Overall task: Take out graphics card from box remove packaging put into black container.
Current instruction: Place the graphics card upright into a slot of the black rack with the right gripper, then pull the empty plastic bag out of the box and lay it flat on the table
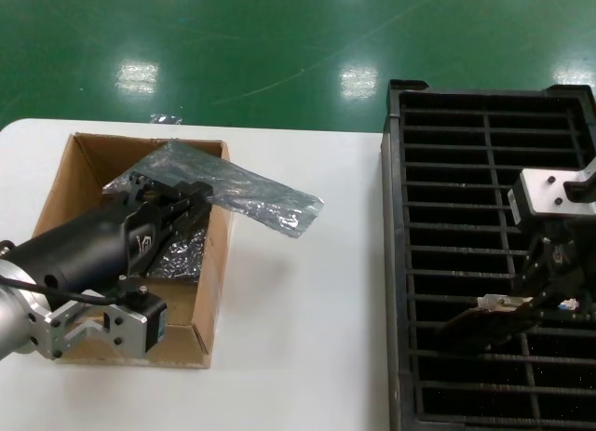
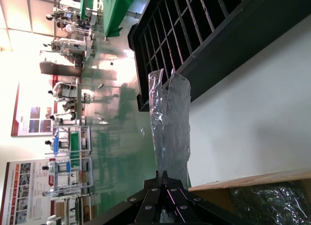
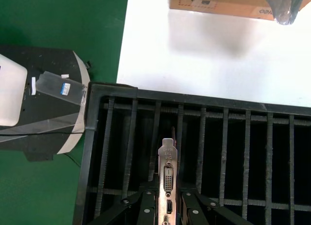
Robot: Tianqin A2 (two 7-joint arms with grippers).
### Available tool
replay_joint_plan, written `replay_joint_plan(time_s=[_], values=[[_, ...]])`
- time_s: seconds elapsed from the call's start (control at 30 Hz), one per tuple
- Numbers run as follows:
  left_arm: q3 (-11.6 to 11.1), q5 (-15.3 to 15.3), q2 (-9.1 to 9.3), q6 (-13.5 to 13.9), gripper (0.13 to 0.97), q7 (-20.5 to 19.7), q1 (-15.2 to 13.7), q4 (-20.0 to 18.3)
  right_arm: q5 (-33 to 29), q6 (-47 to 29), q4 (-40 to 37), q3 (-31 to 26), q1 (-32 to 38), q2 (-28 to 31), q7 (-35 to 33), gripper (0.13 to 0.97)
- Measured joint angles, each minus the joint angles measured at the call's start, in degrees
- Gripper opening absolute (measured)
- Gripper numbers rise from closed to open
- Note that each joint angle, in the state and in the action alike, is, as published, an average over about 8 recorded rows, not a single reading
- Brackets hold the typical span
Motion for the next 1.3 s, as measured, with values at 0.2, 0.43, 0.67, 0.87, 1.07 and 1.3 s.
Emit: replay_joint_plan(time_s=[0.2,0.43,0.67,0.87,1.07,1.3], values=[[0.0,0.0,0.0,0.0,0.139,0.0,0.0,0.0,-0.3,0.0,0.2,0.0,-0.2,-0.4,-0.1,0.188],[0.0,0.0,0.0,0.0,0.139,0.0,0.0,0.0,-1.6,0.0,-0.9,0.0,-0.6,-1.7,-1.0,0.193],[0.0,0.0,0.0,0.0,0.139,0.0,0.0,0.0,-2.4,0.0,-1.2,0.0,-0.8,-2.6,-1.4,0.225],[0.0,0.0,0.0,0.0,0.139,0.0,0.0,0.0,-2.1,0.0,-0.7,0.0,-0.5,-2.5,-1.5,0.29],[0.0,0.0,0.0,0.0,0.139,0.0,0.0,0.0,-0.8,0.0,1.3,0.0,0.3,-0.7,-1.2,0.329],[0.0,0.0,0.0,0.0,0.139,0.0,0.0,0.0,0.4,0.0,3.5,0.0,1.0,1.3,-1.0,0.455]])
